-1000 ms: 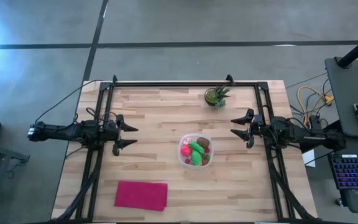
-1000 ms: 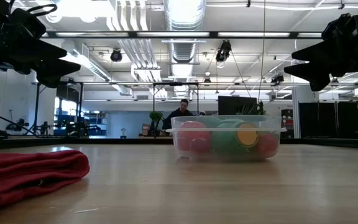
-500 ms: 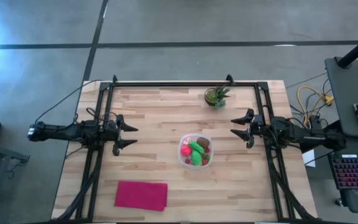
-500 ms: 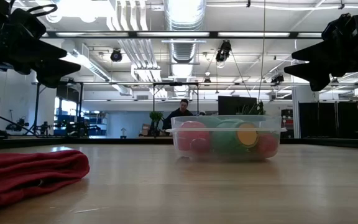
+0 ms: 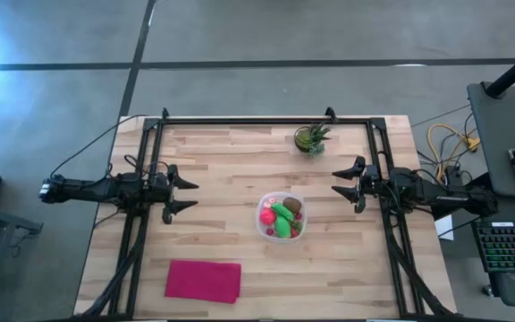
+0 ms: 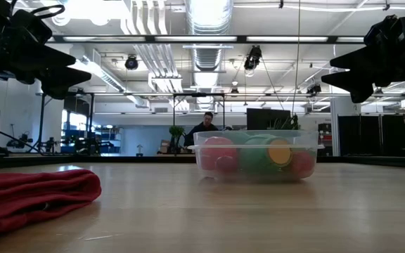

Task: Pick and placing Produce into tupperware
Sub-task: Return to Home Position

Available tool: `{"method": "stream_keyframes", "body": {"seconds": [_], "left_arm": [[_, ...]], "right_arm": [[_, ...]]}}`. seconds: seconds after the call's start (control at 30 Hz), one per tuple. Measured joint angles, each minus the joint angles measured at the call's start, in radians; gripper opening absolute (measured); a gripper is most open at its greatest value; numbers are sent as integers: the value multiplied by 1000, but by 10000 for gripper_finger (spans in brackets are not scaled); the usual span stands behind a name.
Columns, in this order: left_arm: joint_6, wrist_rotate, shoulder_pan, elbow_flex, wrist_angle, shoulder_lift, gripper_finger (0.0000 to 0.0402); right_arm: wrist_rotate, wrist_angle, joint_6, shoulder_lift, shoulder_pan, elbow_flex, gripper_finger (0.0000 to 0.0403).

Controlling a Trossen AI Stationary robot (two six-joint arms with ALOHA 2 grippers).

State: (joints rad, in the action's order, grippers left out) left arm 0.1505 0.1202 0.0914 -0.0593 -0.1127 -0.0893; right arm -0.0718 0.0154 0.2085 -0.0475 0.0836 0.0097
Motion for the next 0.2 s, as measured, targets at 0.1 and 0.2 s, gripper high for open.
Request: {"method": "stream_keyframes", "body": {"seconds": [0.1, 0.2], "left_arm": [[0, 0, 0, 0, 0, -2, 240], [0, 0, 0, 0, 0, -2, 240]], "right_arm": [[0, 0, 0, 0, 0, 0, 242], [0, 0, 0, 0, 0, 0, 242]]}}
